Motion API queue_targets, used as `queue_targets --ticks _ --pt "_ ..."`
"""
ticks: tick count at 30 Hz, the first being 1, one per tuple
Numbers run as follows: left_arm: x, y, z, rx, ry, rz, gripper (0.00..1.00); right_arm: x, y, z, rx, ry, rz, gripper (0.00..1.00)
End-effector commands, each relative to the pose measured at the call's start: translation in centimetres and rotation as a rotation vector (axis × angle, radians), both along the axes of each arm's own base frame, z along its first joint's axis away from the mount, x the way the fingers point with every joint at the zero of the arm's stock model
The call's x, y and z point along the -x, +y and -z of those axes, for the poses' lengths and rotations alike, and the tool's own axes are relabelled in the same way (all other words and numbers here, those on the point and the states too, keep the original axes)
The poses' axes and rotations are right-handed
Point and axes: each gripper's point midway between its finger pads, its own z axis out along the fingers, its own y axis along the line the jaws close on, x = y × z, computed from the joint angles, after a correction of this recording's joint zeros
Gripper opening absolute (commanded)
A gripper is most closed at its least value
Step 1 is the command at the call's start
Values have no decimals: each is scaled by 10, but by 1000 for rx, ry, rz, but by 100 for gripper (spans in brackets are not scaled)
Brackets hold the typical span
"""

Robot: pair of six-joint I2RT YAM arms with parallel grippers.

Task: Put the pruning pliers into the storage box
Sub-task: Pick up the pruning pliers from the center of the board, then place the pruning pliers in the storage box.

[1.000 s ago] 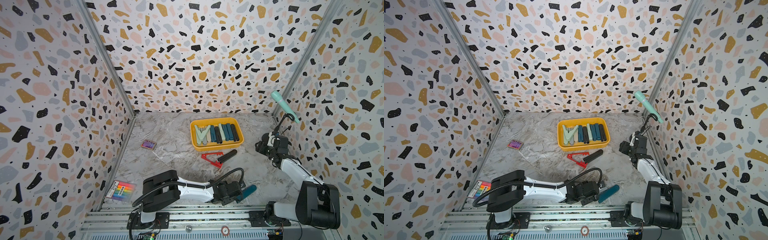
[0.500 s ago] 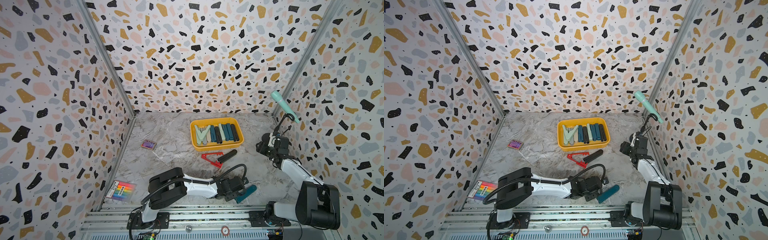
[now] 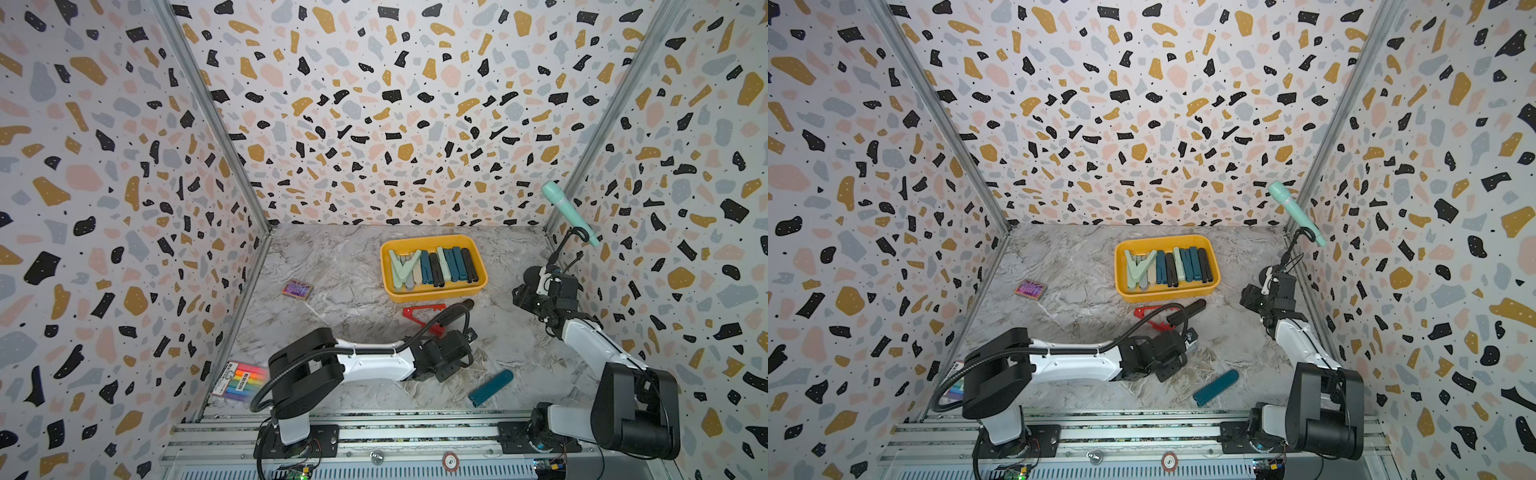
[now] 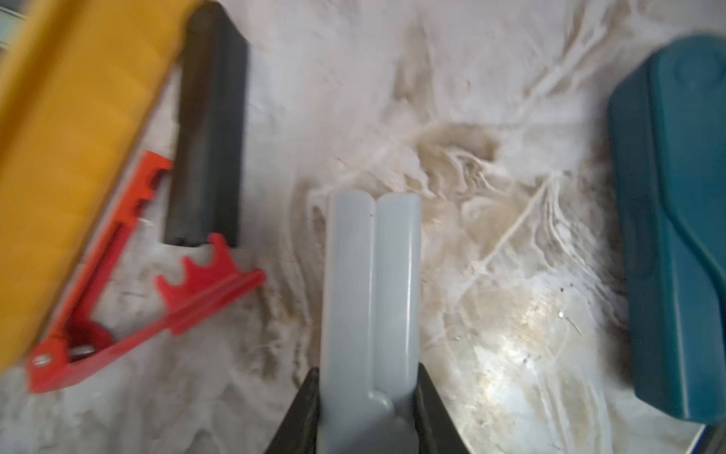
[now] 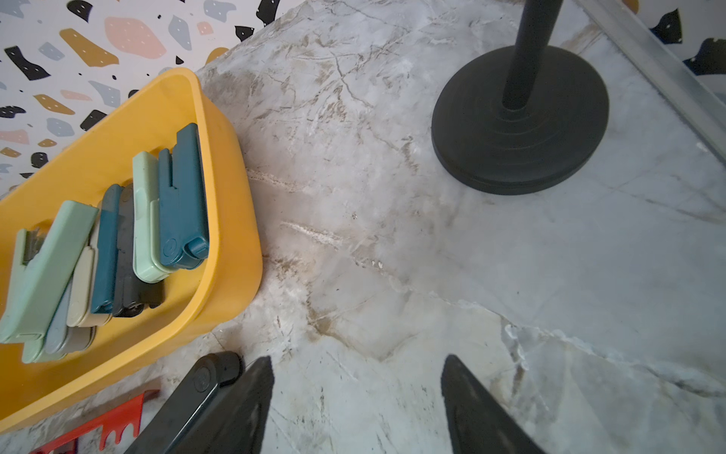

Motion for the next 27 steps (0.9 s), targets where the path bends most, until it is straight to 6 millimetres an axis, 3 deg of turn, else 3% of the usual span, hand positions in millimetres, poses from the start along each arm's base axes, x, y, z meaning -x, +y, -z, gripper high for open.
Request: queue_targets --ticks 1,4,7,10,14,17,20,23,27 --pt "-64 19 -77 143 -160 -206 14 2 0 -7 -3 -24 4 70" --pt "-115 44 -108 224 -211 -357 16 1 3 -4 -22 -24 -5 70" --pt "-160 54 -123 242 -223 -463 16 1 3 -3 -28 -23 -6 70" --pt "-198 45 -124 277 -187 -518 17 1 4 -4 -28 -27 -6 70" --pt "-246 33 -107 301 -112 -572 17 0 3 -7 -16 -32 -9 70" --pt "-267 22 -93 284 -99 -577 22 2 2 -7 -9 -31 -9 70" --pt "-272 12 -71 241 -72 -551 23 3 0 -4 -2 -26 -2 70" --pt "-278 15 -44 185 -61 -571 23 3 1 -1 -7 -19 -2 70" --pt "-285 12 -23 176 -22 -572 25 1 2 1 -15 -13 -5 70"
